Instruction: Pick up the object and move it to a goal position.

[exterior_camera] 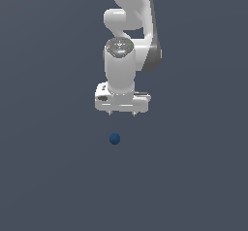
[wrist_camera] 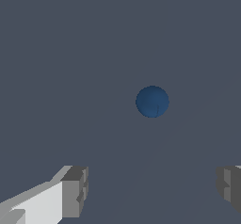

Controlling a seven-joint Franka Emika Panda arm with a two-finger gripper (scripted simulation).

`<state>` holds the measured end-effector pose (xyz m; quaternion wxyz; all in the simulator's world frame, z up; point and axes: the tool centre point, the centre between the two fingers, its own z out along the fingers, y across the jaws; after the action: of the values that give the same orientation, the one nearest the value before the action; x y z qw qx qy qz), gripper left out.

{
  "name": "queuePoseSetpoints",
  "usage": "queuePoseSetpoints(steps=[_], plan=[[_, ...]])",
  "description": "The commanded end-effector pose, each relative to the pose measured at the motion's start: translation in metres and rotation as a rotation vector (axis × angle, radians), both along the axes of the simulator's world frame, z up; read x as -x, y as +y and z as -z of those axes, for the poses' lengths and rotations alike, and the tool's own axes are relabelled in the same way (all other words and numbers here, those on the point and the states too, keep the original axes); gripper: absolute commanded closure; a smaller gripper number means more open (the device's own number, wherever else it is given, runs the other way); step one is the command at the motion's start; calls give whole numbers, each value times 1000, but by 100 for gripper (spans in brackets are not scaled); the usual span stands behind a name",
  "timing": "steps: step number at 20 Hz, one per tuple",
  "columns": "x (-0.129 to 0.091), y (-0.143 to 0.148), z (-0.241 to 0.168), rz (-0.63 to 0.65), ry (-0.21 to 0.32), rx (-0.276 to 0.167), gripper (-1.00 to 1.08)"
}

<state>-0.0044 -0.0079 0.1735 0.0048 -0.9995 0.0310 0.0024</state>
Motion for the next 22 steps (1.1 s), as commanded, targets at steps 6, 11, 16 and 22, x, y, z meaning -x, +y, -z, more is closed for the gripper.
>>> queuePoseSetpoints(steps=[6,11,16,22], plan=[[3,3,-3,-21,10,9,-92],[7,7,-7,-40,22,19,-92],[5,6,-5,-45,20,18,-92],[-4,0,9,-90,16,17,-92]])
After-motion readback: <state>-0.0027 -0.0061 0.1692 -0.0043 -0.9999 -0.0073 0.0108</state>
